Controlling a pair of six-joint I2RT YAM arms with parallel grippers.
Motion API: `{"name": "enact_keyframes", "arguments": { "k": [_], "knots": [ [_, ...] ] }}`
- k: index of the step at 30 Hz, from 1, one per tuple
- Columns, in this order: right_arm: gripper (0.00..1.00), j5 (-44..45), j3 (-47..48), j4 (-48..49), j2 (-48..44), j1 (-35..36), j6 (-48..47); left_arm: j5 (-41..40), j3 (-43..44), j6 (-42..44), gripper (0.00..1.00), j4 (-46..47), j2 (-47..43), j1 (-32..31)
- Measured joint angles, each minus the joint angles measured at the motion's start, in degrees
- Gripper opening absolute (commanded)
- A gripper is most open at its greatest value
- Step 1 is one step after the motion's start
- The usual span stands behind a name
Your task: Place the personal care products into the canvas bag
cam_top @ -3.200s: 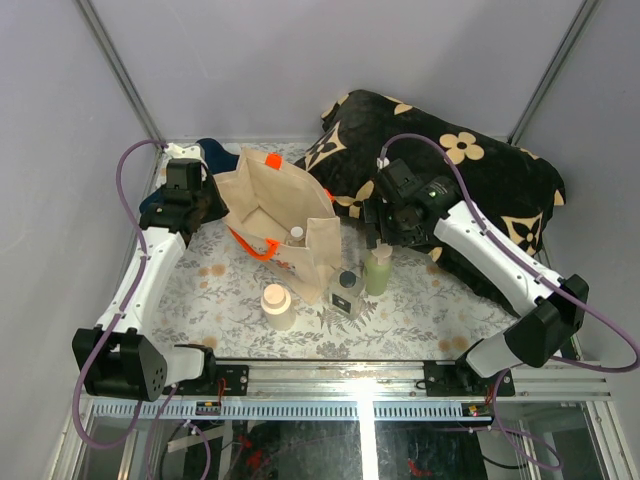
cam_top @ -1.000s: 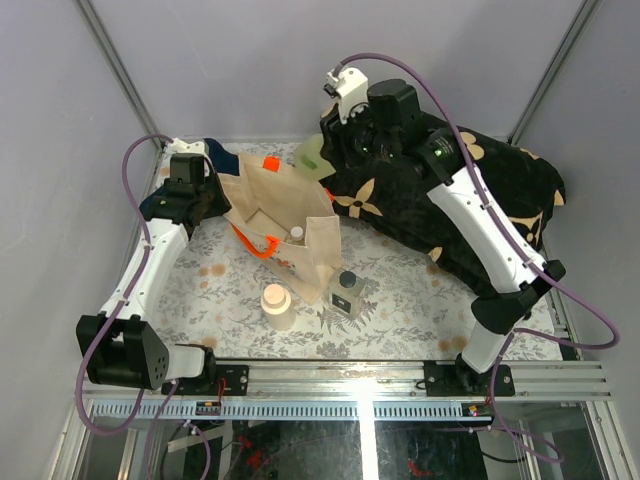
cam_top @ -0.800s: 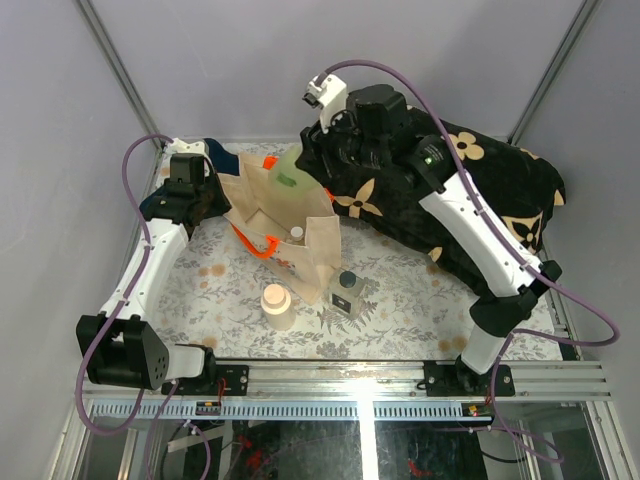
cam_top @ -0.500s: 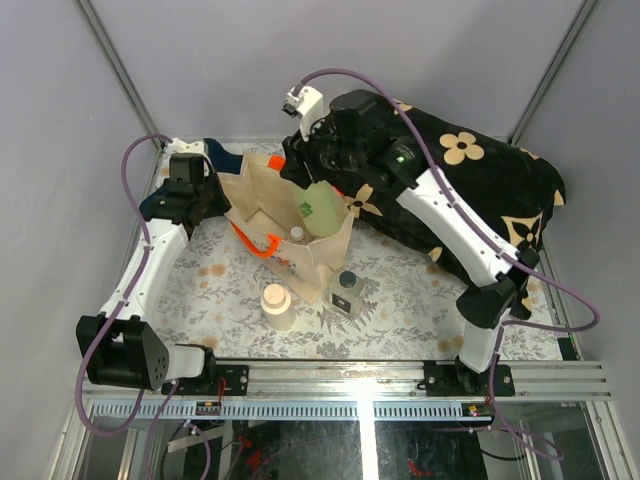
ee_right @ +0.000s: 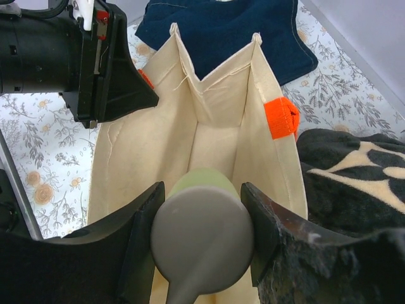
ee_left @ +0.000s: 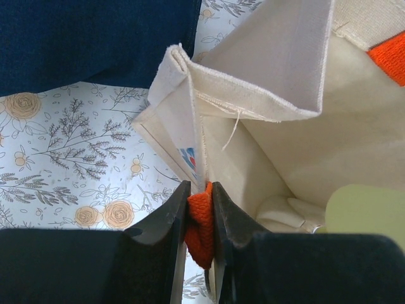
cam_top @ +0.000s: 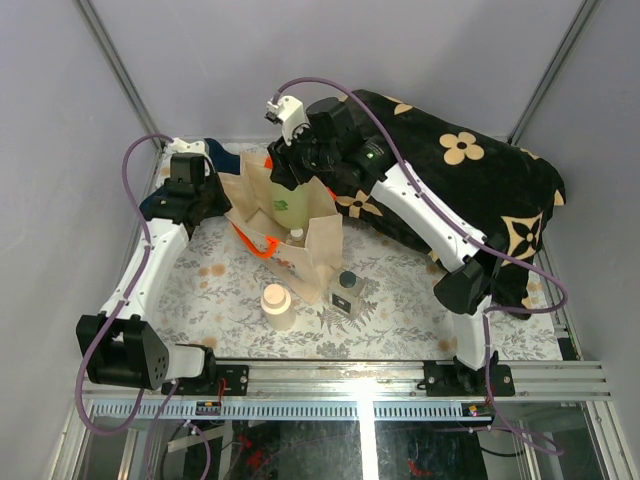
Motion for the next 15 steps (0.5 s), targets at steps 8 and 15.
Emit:
{"name": "enact_keyframes", "arguments": {
  "k": [8,15],
  "knots": [
    [0.00,-0.07,3.15,-0.26,2.73,0.00,-0.46,0.04,1.11,0.02,0.12,0.00,1.20,-0.02],
    [0.00,0.63,6.64,-1.95,4.15,0.00,-1.22,0.13,2.05,0.02,0.12,0.00,2.34,-0.04]
  ]
}}
